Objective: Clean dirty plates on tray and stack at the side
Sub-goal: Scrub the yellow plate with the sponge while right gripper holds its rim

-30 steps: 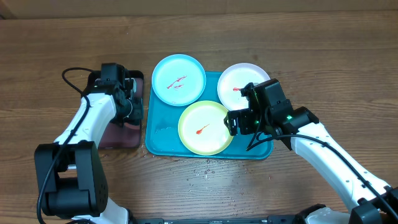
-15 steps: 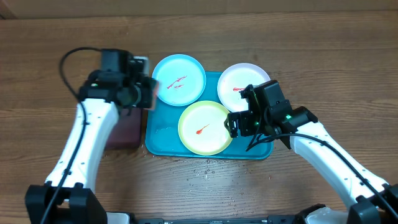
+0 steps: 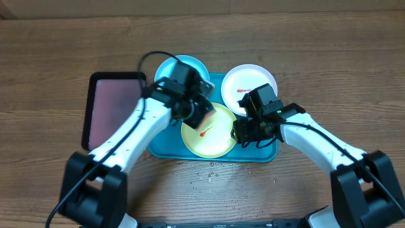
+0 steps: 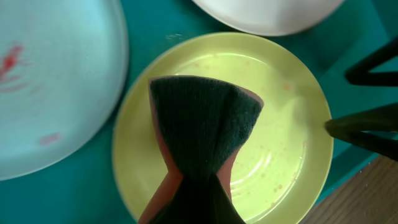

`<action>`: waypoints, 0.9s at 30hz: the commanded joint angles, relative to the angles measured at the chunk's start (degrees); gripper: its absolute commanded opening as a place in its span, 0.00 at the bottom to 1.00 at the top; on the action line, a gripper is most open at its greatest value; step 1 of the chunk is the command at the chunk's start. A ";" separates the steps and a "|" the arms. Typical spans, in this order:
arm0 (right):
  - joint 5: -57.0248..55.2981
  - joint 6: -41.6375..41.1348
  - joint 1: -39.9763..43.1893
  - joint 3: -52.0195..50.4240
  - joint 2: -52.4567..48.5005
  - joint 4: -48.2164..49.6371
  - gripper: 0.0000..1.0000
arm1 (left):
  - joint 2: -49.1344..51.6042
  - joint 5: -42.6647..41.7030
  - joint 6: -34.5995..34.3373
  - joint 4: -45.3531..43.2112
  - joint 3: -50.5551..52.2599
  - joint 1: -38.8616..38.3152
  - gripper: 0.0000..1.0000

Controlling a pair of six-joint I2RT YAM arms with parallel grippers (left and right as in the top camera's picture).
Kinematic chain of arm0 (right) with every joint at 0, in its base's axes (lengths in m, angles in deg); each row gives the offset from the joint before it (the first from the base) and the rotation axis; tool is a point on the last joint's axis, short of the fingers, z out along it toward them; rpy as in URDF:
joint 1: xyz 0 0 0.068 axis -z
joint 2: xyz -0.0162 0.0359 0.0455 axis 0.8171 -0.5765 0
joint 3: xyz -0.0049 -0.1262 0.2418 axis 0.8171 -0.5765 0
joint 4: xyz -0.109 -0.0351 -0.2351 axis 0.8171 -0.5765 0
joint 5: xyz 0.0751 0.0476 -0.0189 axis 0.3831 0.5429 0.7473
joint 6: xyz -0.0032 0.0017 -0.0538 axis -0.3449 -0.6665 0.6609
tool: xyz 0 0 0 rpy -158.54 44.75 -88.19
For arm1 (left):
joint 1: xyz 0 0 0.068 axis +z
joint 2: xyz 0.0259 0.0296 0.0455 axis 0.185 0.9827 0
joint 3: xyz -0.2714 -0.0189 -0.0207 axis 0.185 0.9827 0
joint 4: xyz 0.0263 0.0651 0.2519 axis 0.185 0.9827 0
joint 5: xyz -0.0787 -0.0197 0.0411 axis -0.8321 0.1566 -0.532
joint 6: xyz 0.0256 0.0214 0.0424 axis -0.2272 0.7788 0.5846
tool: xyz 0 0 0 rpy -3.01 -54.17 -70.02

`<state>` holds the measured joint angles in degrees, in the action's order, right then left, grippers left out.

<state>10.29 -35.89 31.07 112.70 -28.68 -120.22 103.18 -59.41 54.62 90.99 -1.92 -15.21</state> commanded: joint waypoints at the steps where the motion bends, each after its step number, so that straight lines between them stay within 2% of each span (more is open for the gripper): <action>1: 1.31 -0.11 -0.37 1.55 -2.32 0.70 0.59 | 2.51 -0.94 2.12 -0.66 -0.42 -2.34 0.04; 4: 3.56 -0.09 -0.37 1.55 -4.07 1.53 0.55 | 4.31 -0.98 2.10 -1.11 -0.42 -3.61 0.04; 8: 3.63 -0.11 -0.37 1.55 -4.55 2.05 0.42 | 6.99 -1.05 2.10 -1.38 -0.42 -4.57 0.04; 15: 3.39 -0.09 -0.37 1.55 -4.55 2.10 0.36 | 11.56 0.74 2.10 0.50 -0.42 -5.40 0.04; 17: 3.37 -0.09 -0.37 1.55 -4.55 2.12 0.35 | 12.26 6.01 1.51 1.60 -0.42 -5.38 0.04; 18: 3.37 -0.09 -0.37 1.55 -4.55 2.10 0.34 | 12.35 15.32 -2.99 2.32 -0.42 -5.22 0.04; 21: 3.37 -0.09 -0.37 1.55 -4.55 2.05 0.30 | 11.54 27.96 -9.84 2.40 -0.66 -5.16 0.04; 24: 3.37 -0.09 -0.37 1.55 -4.55 2.05 0.29 | 9.97 29.92 -10.58 2.45 -2.03 -5.18 0.04; 27: 3.39 -0.09 -0.37 1.55 -4.55 2.05 0.29 | 7.58 26.25 -10.49 2.67 -3.96 -5.33 0.04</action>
<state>13.67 -35.96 31.02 113.03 -33.03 -118.32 113.63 -38.43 47.10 93.39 -3.39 -20.83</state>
